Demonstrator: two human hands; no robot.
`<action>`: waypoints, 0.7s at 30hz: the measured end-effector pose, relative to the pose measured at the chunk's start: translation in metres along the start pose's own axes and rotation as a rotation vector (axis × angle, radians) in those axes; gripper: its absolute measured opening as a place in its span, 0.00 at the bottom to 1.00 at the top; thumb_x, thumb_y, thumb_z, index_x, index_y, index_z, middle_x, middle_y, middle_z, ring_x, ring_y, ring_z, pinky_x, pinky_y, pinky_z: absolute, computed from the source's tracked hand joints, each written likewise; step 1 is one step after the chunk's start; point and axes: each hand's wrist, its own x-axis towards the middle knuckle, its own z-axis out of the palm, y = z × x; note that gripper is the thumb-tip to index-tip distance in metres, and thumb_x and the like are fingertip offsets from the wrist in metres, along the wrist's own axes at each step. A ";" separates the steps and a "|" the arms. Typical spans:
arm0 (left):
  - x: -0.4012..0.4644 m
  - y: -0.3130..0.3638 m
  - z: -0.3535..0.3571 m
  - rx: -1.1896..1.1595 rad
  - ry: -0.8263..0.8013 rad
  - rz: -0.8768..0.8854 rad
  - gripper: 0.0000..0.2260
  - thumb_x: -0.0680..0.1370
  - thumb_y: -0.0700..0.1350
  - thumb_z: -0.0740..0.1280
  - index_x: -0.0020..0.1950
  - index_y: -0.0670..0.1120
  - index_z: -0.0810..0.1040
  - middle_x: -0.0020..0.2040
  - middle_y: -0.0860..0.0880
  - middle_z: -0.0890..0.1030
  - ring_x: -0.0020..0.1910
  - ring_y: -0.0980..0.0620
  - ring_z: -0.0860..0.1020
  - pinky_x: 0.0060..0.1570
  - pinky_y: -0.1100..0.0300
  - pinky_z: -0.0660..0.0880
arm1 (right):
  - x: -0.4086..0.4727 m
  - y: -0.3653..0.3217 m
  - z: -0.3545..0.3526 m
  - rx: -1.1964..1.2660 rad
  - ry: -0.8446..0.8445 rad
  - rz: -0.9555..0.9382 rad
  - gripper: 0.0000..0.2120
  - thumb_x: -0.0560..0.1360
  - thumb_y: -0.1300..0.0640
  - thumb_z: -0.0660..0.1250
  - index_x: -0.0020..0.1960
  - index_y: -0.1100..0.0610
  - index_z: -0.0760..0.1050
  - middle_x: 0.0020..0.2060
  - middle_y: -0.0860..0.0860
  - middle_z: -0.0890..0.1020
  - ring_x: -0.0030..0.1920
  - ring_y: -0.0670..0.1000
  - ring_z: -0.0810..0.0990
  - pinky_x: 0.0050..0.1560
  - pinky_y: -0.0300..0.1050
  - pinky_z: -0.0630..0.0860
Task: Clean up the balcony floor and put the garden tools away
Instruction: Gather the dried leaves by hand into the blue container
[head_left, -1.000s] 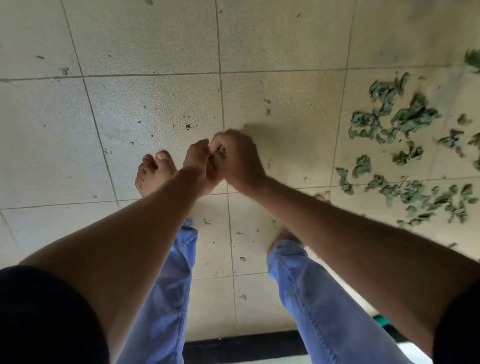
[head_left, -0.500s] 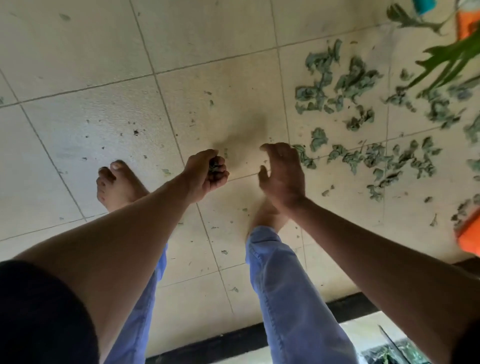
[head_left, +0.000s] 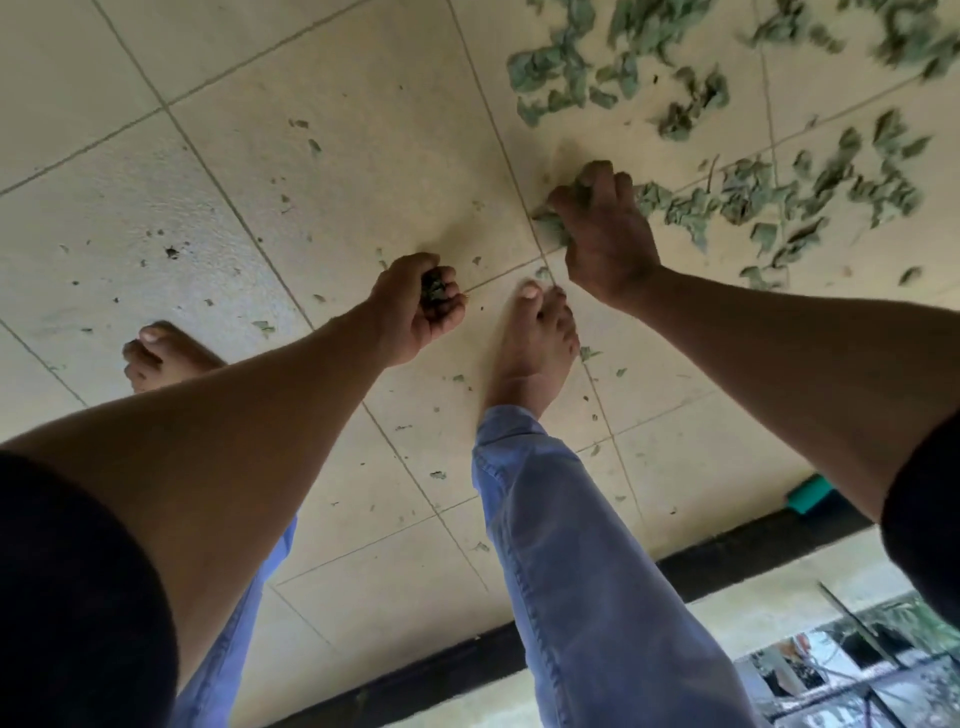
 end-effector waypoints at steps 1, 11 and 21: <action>0.002 -0.004 0.003 0.024 0.002 -0.005 0.17 0.85 0.46 0.60 0.37 0.44 0.74 0.30 0.47 0.74 0.29 0.51 0.75 0.30 0.62 0.76 | -0.001 0.001 0.005 0.035 0.013 -0.008 0.22 0.70 0.67 0.64 0.63 0.56 0.73 0.63 0.64 0.69 0.59 0.67 0.71 0.44 0.58 0.81; 0.015 -0.023 0.043 0.241 0.030 0.010 0.16 0.86 0.48 0.59 0.39 0.45 0.75 0.33 0.48 0.76 0.34 0.50 0.78 0.37 0.59 0.81 | -0.034 -0.023 0.004 0.685 0.225 0.372 0.10 0.74 0.70 0.64 0.46 0.60 0.81 0.44 0.55 0.80 0.45 0.54 0.77 0.39 0.39 0.66; -0.014 -0.026 0.098 0.086 -0.082 0.112 0.18 0.81 0.41 0.54 0.36 0.41 0.77 0.35 0.41 0.79 0.40 0.44 0.82 0.46 0.56 0.77 | -0.077 -0.072 -0.045 0.940 0.236 0.486 0.04 0.71 0.59 0.71 0.42 0.51 0.79 0.35 0.45 0.79 0.34 0.43 0.74 0.32 0.32 0.63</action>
